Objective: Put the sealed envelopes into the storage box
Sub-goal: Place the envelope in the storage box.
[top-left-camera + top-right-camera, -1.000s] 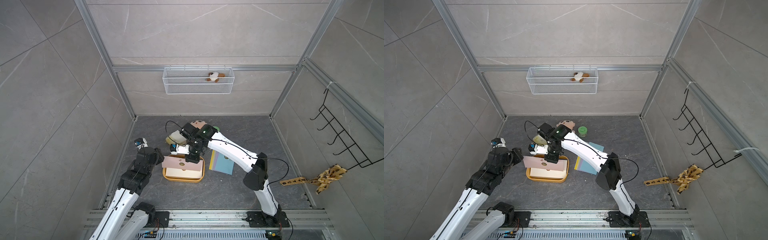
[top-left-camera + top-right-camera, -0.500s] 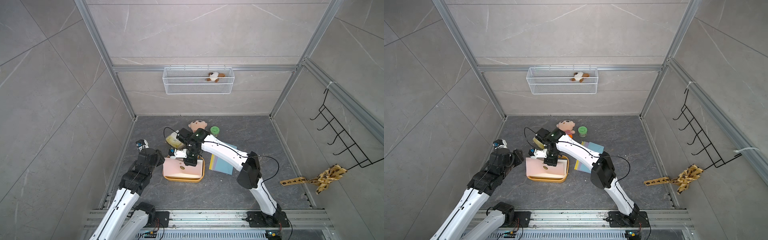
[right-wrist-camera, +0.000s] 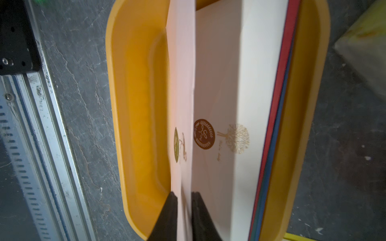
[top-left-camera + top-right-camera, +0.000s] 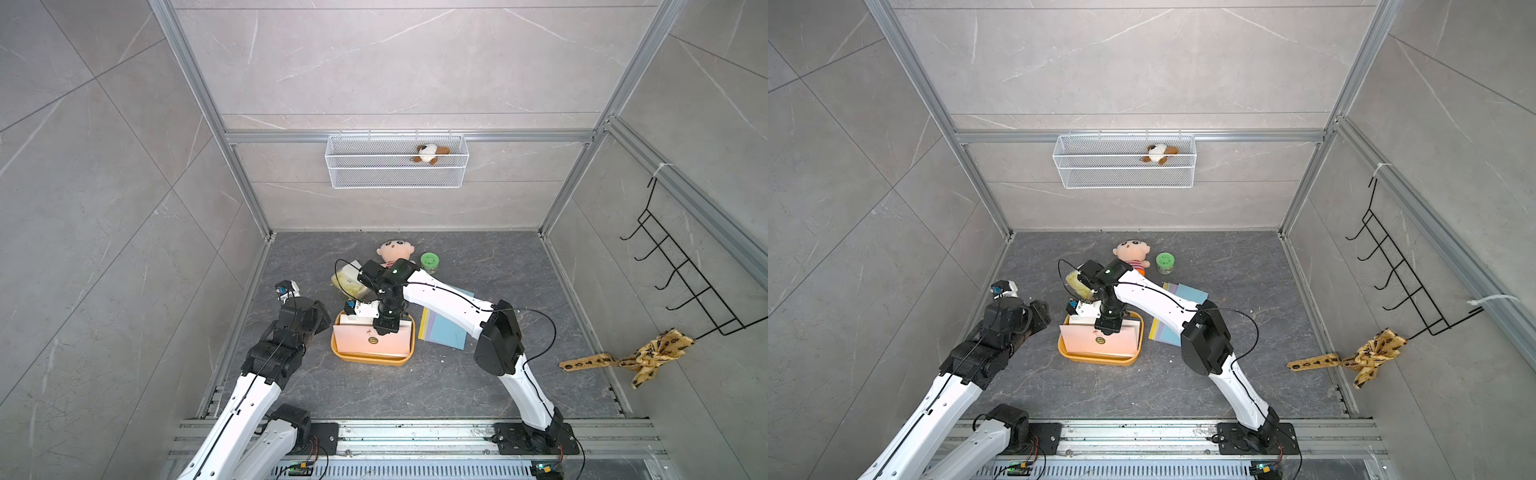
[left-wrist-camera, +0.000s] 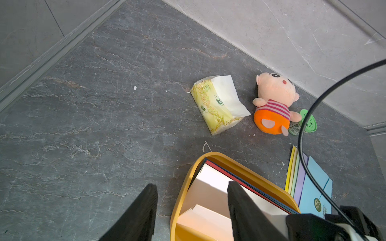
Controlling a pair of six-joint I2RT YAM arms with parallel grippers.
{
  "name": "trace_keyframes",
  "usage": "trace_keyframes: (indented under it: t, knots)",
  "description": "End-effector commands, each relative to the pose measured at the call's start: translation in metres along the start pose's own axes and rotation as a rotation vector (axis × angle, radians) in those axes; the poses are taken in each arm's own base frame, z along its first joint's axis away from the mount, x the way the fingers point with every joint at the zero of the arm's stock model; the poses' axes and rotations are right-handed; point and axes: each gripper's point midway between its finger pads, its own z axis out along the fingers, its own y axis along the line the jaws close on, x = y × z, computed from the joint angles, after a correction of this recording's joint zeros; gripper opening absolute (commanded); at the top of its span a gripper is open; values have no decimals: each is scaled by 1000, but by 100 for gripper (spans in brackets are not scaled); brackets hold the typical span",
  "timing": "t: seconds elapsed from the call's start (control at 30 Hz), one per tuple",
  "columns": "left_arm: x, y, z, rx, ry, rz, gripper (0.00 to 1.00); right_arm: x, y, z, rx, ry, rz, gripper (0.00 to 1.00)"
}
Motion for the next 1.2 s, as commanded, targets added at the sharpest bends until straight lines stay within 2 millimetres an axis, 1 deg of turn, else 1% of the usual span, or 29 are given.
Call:
trace_keyframes:
  t: [0.0,0.07,0.1,0.2,0.27,0.37,0.43,0.57,0.7,0.77,0.83,0.9,1.0,1.07,1.17]
  knots:
    - [-7,-6,0,26,-22,13,59,-4,5,-13,-9,-36,11,20]
    - [-6,-7,0,30,-19,13,59,-3,6,-15,-20,-42,16,18]
    - [-6,-7,1,30,-18,12,59,-2,8,-16,-26,-44,16,14]
    - [-6,-8,2,33,-15,12,59,1,9,-17,-41,-56,25,6]
    - [-5,-8,3,36,-12,13,59,1,8,-19,-41,-72,33,4]
    - [-4,-8,3,35,-9,14,59,-1,8,-24,-62,-107,54,2]
    - [-4,-8,3,37,-10,15,59,1,5,-25,-66,-117,66,3]
    - [-3,-8,3,40,-10,17,59,5,4,-18,-69,-97,73,9]
    - [-3,-10,4,45,-5,19,60,7,3,-14,-76,-87,87,27]
    - [-3,-11,4,48,-5,18,61,6,0,-19,-55,-95,90,33]
    - [-5,-13,3,55,-6,17,62,3,-4,-29,-22,-118,101,36]
    - [-7,-16,3,67,-6,18,62,0,-10,-42,7,-162,130,37]
    - [-10,-25,3,99,-1,24,62,1,-29,-73,88,-272,240,39]
    - [-10,-31,7,116,16,36,62,10,-46,-94,150,-360,343,39]
    - [-5,-45,16,161,67,49,60,40,-65,-125,268,-505,515,40]
